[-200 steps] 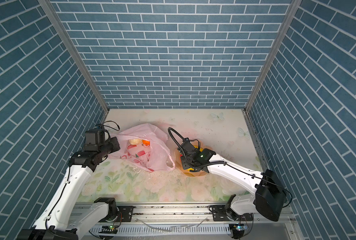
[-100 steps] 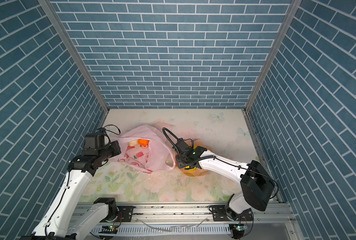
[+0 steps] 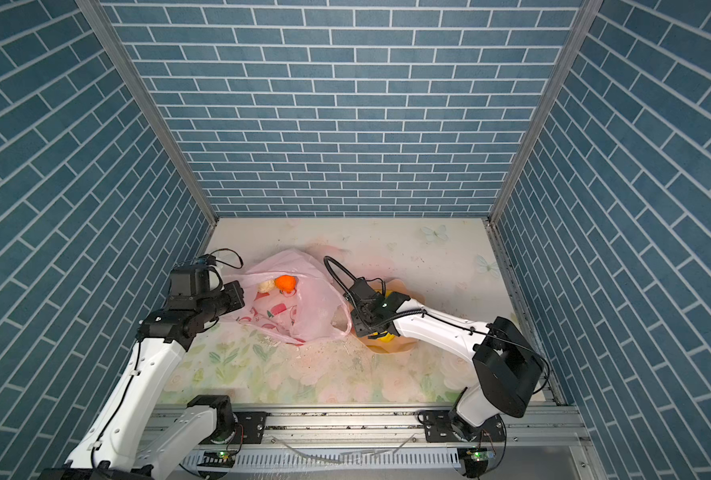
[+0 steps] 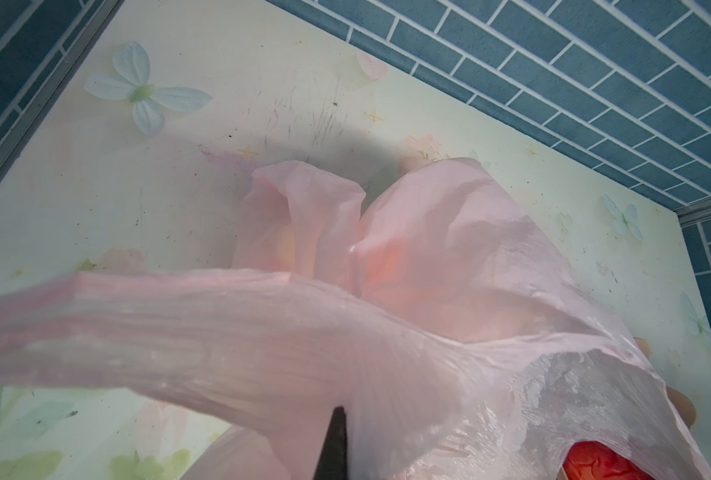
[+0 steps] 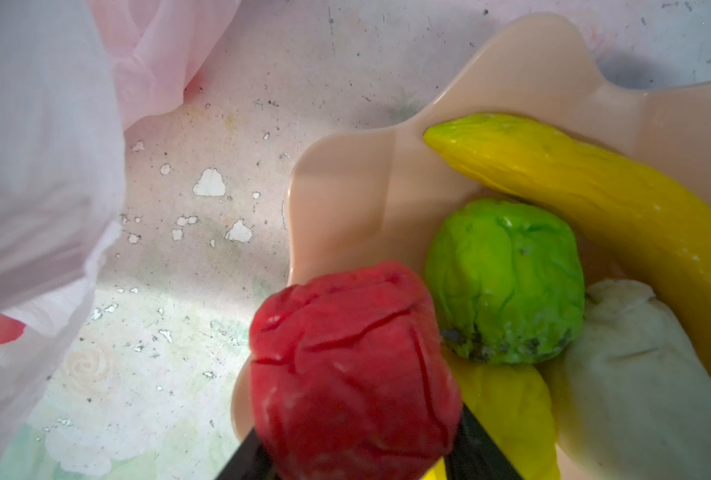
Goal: Take the fake fruits out of the plastic bag
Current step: 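Lower the red apple into the peach bowl and open the right gripper, then move the right gripper back into the bag toward the orange fruit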
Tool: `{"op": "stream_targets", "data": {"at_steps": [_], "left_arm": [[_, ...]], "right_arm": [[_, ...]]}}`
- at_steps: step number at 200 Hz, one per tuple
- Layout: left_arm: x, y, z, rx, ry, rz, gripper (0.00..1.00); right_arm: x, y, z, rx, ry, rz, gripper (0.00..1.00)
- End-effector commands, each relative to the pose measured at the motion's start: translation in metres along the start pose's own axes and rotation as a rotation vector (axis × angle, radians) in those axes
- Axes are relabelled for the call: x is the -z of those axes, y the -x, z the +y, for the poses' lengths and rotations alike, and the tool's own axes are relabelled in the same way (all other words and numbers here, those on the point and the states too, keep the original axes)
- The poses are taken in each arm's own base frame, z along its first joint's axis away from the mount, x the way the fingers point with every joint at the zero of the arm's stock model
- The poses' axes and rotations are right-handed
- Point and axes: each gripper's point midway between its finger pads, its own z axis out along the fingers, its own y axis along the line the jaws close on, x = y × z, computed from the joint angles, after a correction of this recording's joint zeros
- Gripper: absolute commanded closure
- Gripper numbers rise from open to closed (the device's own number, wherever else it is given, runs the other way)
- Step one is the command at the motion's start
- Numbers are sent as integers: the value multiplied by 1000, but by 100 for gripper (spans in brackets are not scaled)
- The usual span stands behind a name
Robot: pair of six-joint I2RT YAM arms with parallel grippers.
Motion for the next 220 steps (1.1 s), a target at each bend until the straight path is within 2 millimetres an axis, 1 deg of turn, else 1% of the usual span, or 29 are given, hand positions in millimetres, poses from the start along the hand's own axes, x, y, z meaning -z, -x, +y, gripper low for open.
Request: {"op": "stream_targets", "data": {"at_steps": [1, 22, 52, 94, 140, 180, 199, 220], "left_arm": [[-2, 1, 0, 5, -8, -5, 100], [-2, 2, 0, 5, -10, -5, 100], [-3, 3, -3, 4, -23, -5, 100], [-5, 7, -8, 4, -45, -5, 100], [-6, 11, -15, 13, -80, -13, 100], [-6, 9, -20, 11, -108, 4, 100], [-4, 10, -23, -4, -119, 8, 100], [0, 16, -29, -32, -134, 19, 100]], "right_arm": [[8, 20, 3, -1, 0, -43, 52], [9, 20, 3, -3, -2, -48, 46], [16, 24, 3, -7, 3, -67, 38], [26, 29, 1, -14, 1, -86, 31], [45, 34, -3, -44, -1, -125, 30], [63, 35, -10, -62, -14, -160, 31], [78, 39, -10, -56, -13, -195, 33], [98, 49, -9, -41, -11, -248, 34]]}}
